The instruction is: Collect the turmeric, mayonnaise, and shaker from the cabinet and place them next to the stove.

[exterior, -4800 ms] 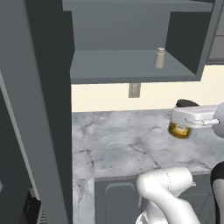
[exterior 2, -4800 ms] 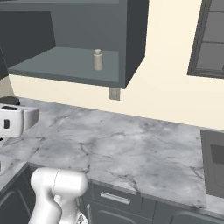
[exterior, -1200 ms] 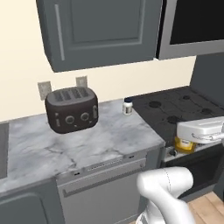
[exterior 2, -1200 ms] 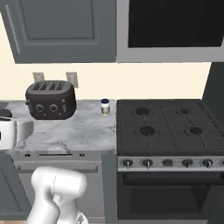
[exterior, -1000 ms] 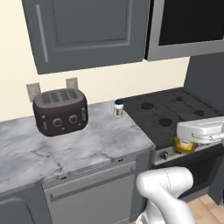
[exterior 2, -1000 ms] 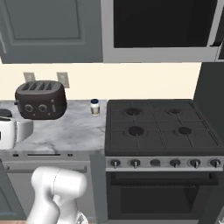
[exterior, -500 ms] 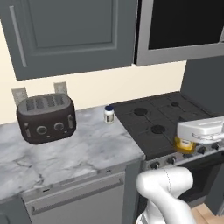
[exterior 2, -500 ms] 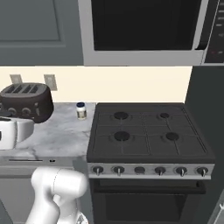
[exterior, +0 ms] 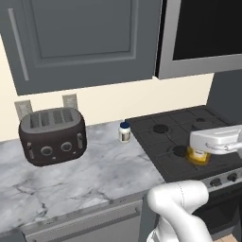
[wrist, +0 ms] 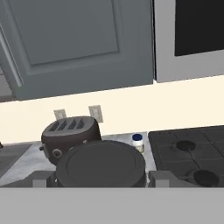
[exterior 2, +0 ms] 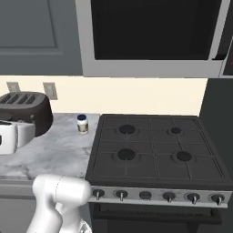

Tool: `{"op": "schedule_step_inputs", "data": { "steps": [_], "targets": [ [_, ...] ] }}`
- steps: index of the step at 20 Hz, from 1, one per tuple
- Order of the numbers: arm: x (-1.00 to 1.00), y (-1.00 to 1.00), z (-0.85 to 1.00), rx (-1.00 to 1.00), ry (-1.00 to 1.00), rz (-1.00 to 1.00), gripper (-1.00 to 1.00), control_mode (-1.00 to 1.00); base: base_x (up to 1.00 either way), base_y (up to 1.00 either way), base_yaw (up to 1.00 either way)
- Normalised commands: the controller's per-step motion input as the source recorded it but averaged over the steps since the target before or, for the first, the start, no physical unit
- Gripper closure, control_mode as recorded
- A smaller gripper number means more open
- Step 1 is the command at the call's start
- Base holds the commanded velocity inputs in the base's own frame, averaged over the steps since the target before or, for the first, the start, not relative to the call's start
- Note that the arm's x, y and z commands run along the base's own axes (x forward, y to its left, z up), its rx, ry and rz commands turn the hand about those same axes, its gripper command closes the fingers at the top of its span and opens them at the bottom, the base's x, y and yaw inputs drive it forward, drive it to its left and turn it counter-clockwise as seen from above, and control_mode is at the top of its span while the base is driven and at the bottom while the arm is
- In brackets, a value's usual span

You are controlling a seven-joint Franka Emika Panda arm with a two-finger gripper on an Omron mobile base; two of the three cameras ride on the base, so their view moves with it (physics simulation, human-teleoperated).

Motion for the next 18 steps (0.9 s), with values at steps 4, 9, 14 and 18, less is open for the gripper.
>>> {"op": "schedule_step_inputs", "data": {
  "steps": [4,9,14,18],
  "targets": [
    [0.43,-0.32,-0.28,0.0,-0.01,0.16,1.0,-1.0,0.0,0.0,0.0],
    [0.33,-0.46,-0.55,0.0,0.0,0.21,1.0,-1.0,0.0,0.0,0.0],
    [0.48,-0.22,-0.61,-0.01,-0.04,0.19,1.0,-1.0,0.0,0.0,0.0],
    [0.69,-0.01,-0.59,0.0,-0.06,0.16,1.0,-1.0,0.0,0.0,0.0]
  ]
}}
